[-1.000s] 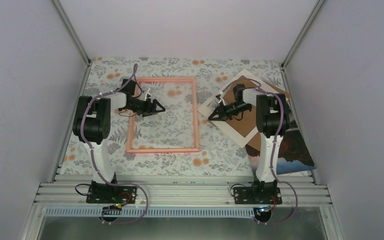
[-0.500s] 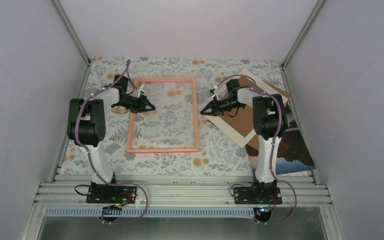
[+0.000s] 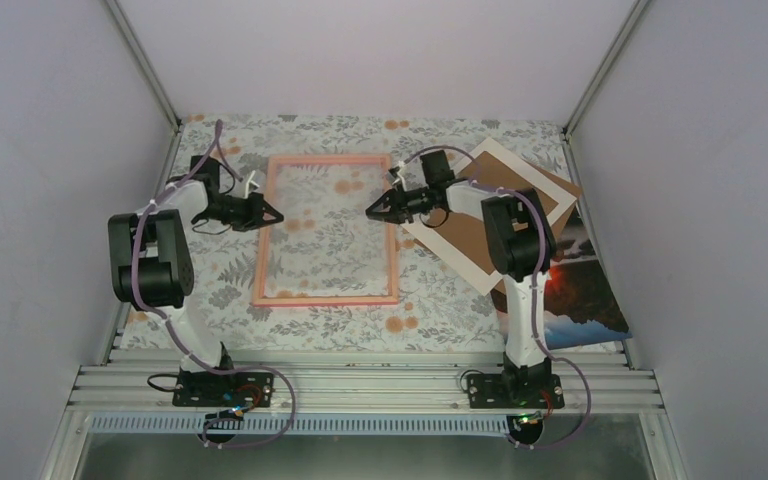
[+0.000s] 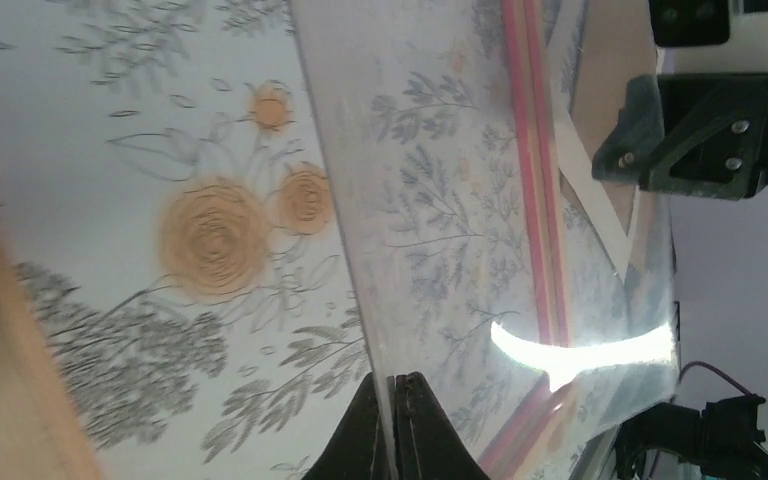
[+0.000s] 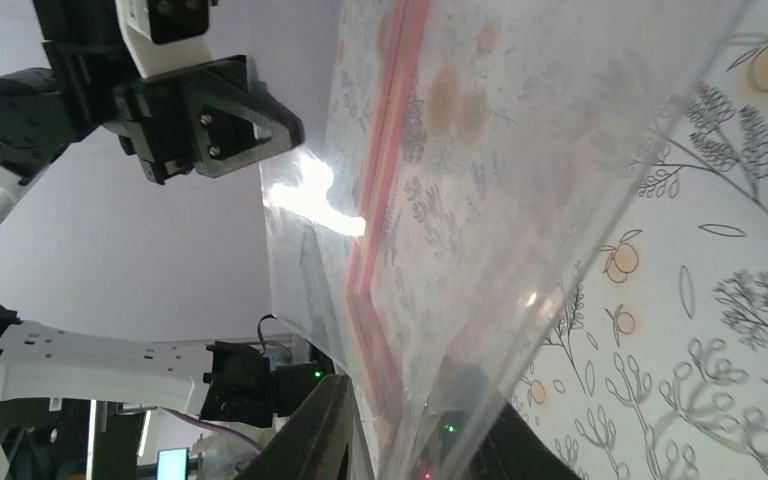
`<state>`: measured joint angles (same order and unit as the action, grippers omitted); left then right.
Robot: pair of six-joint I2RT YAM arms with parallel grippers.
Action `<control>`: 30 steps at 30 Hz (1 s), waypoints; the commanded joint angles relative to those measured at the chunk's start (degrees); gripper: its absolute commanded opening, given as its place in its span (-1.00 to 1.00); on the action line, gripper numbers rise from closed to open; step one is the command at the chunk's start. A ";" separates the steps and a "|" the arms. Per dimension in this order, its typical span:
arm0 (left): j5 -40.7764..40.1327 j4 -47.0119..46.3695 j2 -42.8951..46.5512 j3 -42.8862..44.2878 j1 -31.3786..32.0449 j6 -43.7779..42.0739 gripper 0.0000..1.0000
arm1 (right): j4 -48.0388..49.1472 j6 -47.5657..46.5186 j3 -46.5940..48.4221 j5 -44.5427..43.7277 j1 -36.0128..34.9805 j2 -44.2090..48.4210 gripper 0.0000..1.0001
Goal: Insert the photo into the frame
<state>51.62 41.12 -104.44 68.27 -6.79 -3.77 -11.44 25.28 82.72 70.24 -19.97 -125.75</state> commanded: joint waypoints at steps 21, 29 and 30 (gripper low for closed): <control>3.67 -2.90 -3.58 3.14 0.14 -2.53 -0.95 | -0.80 -2.01 -7.23 -1.58 1.28 4.84 -0.92; 4.02 -9.51 -7.39 1.84 3.70 4.80 -0.95 | -8.13 -11.18 -9.73 -7.34 5.91 7.50 -0.35; 3.65 -10.85 -7.81 1.46 3.71 5.68 -0.95 | -8.86 -12.31 -9.81 -8.08 6.39 7.40 -0.21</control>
<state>54.08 35.42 -110.24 69.87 -2.94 -2.02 -15.77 19.66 74.08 65.25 -14.39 -120.07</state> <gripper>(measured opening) 0.028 0.304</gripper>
